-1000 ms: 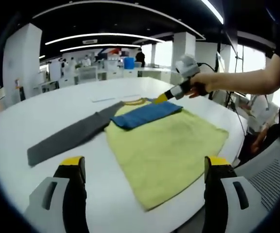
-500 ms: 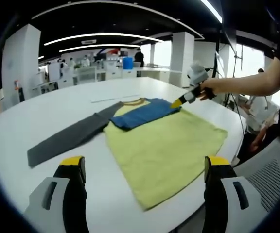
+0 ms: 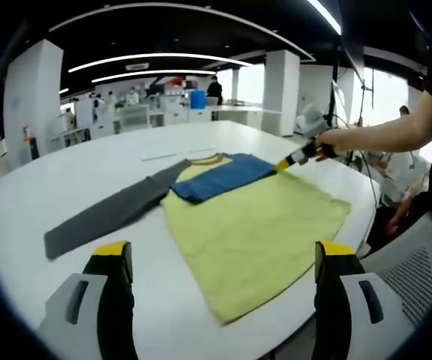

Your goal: Fold the garment on the visible template until the final outline fits inside the template.

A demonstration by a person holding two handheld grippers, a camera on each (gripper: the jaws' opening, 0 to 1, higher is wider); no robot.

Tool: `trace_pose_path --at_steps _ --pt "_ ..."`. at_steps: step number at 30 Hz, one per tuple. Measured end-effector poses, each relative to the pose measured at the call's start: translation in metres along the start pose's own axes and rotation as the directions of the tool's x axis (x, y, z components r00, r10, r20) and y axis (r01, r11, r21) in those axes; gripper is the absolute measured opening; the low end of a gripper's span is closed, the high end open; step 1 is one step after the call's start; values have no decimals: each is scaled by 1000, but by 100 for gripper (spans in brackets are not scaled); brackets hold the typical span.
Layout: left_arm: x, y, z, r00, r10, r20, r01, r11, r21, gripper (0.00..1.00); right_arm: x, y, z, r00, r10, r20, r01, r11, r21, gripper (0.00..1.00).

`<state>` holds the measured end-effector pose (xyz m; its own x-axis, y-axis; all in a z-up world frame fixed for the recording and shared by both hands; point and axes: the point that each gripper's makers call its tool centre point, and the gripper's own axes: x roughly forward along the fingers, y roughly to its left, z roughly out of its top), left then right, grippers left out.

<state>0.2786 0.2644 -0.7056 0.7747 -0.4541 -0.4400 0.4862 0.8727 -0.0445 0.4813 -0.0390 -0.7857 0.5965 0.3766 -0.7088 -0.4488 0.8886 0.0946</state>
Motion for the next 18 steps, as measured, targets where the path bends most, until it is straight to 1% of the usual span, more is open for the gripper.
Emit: trace_pose_path --at_steps 2,5,8,10,18 --pt "-1 1 0 1000 3 -1 -3 1000 -1 98 0 -3 -2 1000 -13 5 13 1000 4 13" --pt "-2 1 -1 1000 4 -2 -4 1000 0 97 2 -6 -7 1000 -15 -7 15 999 32 11" --pt "-2 3 -3 1000 8 -3 -8 1000 -1 97 3 -10 -12 1000 -21 -16 22 999 43 6" --pt "-3 5 -4 1000 10 -3 -10 1000 -5 97 4 -10 -13 1000 -22 -14 23 998 52 5" --pt "-3 9 -8 1000 18 -11 -18 1000 -11 96 0 -11 -17 1000 -18 -22 19 1000 18 1"
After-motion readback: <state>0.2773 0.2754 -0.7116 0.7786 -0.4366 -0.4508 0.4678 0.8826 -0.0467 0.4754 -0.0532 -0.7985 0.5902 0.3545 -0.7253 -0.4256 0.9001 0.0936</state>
